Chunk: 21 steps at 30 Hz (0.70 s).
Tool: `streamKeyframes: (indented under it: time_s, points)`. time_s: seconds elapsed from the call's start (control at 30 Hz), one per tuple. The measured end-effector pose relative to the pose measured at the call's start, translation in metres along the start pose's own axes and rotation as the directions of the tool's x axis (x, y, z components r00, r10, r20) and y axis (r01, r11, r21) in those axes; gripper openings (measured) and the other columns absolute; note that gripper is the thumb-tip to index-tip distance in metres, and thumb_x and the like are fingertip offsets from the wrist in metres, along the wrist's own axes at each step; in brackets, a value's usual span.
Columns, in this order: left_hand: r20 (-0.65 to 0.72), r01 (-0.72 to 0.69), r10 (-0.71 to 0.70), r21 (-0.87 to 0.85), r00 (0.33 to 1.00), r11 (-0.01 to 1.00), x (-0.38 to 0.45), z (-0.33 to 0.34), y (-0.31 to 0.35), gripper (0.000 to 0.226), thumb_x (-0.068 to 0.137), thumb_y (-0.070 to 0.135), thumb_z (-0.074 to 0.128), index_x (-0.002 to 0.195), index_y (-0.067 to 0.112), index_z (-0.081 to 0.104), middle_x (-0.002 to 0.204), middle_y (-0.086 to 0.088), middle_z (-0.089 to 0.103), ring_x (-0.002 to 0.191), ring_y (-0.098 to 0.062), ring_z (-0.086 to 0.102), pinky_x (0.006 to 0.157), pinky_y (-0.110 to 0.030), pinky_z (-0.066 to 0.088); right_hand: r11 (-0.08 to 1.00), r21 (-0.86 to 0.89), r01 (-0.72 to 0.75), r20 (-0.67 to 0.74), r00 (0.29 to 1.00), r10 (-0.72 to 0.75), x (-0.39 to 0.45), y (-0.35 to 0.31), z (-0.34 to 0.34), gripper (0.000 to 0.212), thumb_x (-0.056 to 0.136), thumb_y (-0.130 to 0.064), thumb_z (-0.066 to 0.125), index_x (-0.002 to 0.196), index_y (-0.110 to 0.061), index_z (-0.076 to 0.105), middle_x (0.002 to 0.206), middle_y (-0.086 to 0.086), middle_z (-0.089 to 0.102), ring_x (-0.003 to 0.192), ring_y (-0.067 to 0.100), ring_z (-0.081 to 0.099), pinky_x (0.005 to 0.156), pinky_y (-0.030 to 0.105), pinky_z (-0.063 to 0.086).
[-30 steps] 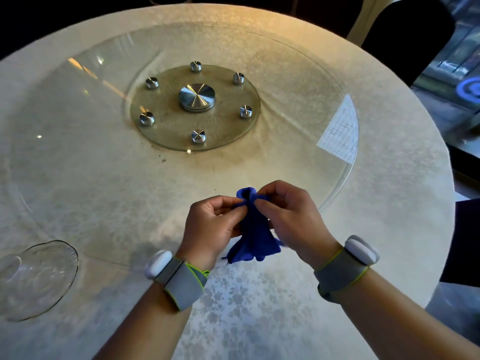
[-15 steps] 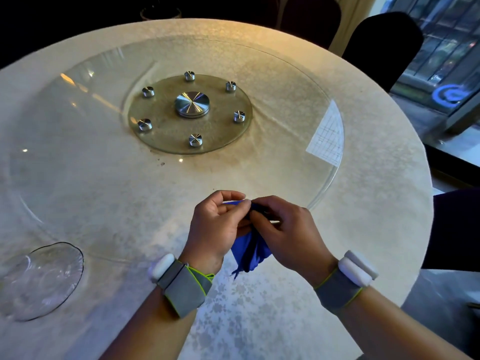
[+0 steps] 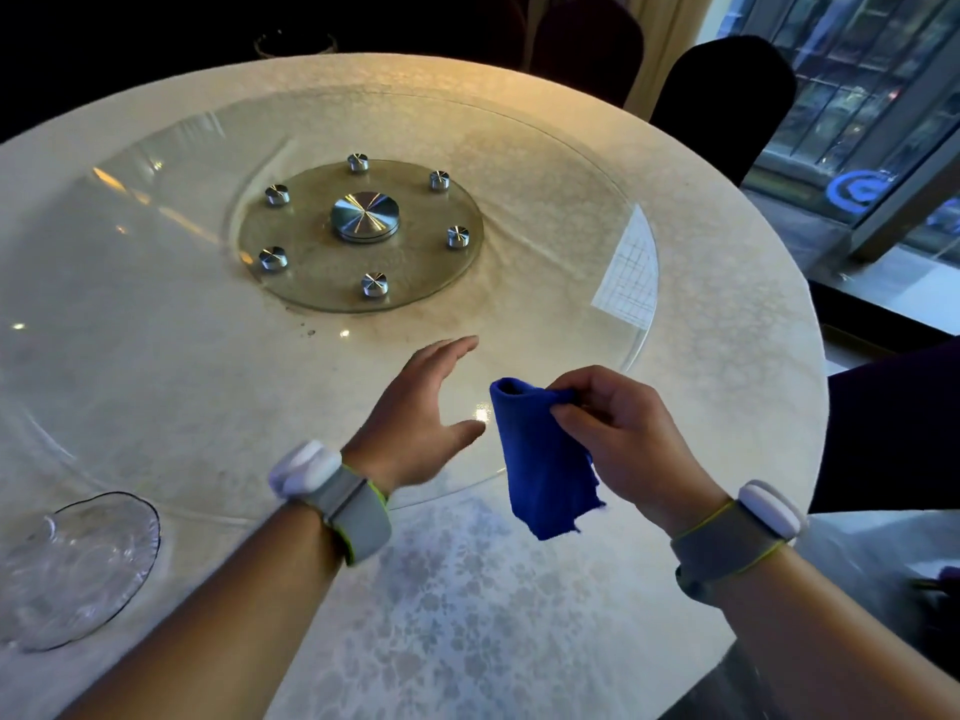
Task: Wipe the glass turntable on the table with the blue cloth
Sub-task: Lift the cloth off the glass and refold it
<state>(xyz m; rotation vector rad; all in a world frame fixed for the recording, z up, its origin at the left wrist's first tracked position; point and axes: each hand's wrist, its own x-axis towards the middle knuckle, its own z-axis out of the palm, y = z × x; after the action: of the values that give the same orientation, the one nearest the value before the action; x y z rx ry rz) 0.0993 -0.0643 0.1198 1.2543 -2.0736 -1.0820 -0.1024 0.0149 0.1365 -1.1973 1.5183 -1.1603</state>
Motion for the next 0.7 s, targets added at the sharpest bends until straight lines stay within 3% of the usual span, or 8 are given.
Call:
streamKeyframes:
  time_s: [0.1, 0.17, 0.23, 0.3, 0.4, 0.57, 0.7]
  points:
    - [0.251, 0.031, -0.034, 0.015, 0.967, 0.999, 0.025, 0.002, 0.0, 0.094, 0.074, 0.017, 0.08, 0.146, 0.045, 0.026, 0.157, 0.013, 0.025, 0.138, 0.001, 0.026, 0.105, -0.019, 0.025, 0.999, 0.019, 0.033, 0.061, 0.998, -0.034, -0.001, -0.006, -0.016, 0.025, 0.09, 0.002, 0.057, 0.087, -0.019, 0.069, 0.076, -0.007, 0.07, 0.07, 0.01, 0.06, 0.062, 0.02, 0.047]
    - [0.38, 0.064, -0.043, -0.043, 0.924, 0.997, 0.037, 0.006, 0.004, 0.086, 0.073, 0.01, 0.08, 0.141, 0.042, 0.038, 0.146, 0.006, 0.044, 0.133, -0.004, 0.039, 0.1, -0.021, 0.037, 0.999, 0.025, 0.047, 0.082, 0.995, -0.049, -0.002, -0.007, -0.028, 0.025, 0.09, 0.004, 0.056, 0.088, -0.018, 0.068, 0.076, -0.007, 0.069, 0.07, 0.01, 0.058, 0.063, 0.019, 0.046]
    - [0.443, 0.103, -0.038, -0.125, 0.896, 0.987, 0.043, 0.012, 0.009, 0.061, 0.074, 0.003, 0.078, 0.125, 0.032, 0.059, 0.12, -0.006, 0.065, 0.113, -0.019, 0.061, 0.092, -0.03, 0.051, 0.998, 0.04, 0.053, 0.08, 0.995, -0.056, -0.001, -0.006, -0.042, 0.025, 0.09, 0.004, 0.056, 0.088, -0.019, 0.068, 0.077, -0.006, 0.067, 0.071, 0.01, 0.058, 0.064, 0.02, 0.045]
    - [0.422, 0.079, -0.024, -0.112, 0.906, 0.991, 0.045, 0.019, 0.014, 0.037, 0.073, 0.008, 0.077, 0.106, 0.025, 0.071, 0.099, -0.006, 0.074, 0.095, -0.024, 0.069, 0.089, -0.041, 0.055, 0.997, 0.045, 0.056, 0.063, 0.996, -0.058, 0.0, -0.003, -0.061, 0.021, 0.087, -0.003, 0.057, 0.089, -0.021, 0.068, 0.078, -0.005, 0.067, 0.073, 0.011, 0.058, 0.064, 0.02, 0.045]
    - [0.32, 0.041, -0.01, -0.09, 0.947, 0.995, 0.043, 0.029, 0.019, 0.02, 0.076, 0.009, 0.076, 0.09, 0.024, 0.075, 0.085, 0.002, 0.076, 0.083, -0.018, 0.071, 0.084, -0.043, 0.057, 0.999, -0.012, 0.046, 0.017, 0.999, -0.045, 0.0, 0.006, -0.086, 0.02, 0.085, -0.008, 0.059, 0.088, -0.025, 0.07, 0.077, -0.011, 0.068, 0.069, 0.009, 0.058, 0.061, 0.019, 0.046]
    - [0.178, -0.091, 0.085, 0.025, 0.98, 0.996, 0.033, 0.05, 0.035, 0.029, 0.08, 0.005, 0.071, 0.094, 0.029, 0.075, 0.085, 0.014, 0.075, 0.082, -0.003, 0.068, 0.076, -0.018, 0.052, 0.995, -0.104, -0.01, -0.045, 0.999, 0.005, -0.001, 0.029, -0.117, 0.028, 0.089, 0.004, 0.058, 0.088, -0.022, 0.068, 0.084, -0.008, 0.072, 0.067, 0.009, 0.061, 0.06, 0.017, 0.045]
    - [0.081, -0.106, 0.104, 0.021, 0.991, 0.994, 0.009, 0.067, 0.039, 0.028, 0.079, 0.0, 0.071, 0.096, 0.022, 0.075, 0.089, 0.012, 0.074, 0.085, -0.003, 0.068, 0.082, -0.019, 0.053, 0.994, -0.104, -0.038, 0.007, 0.999, 0.039, -0.014, 0.044, -0.129, 0.026, 0.088, 0.006, 0.061, 0.088, -0.019, 0.068, 0.077, -0.009, 0.071, 0.064, 0.003, 0.06, 0.058, 0.013, 0.044]
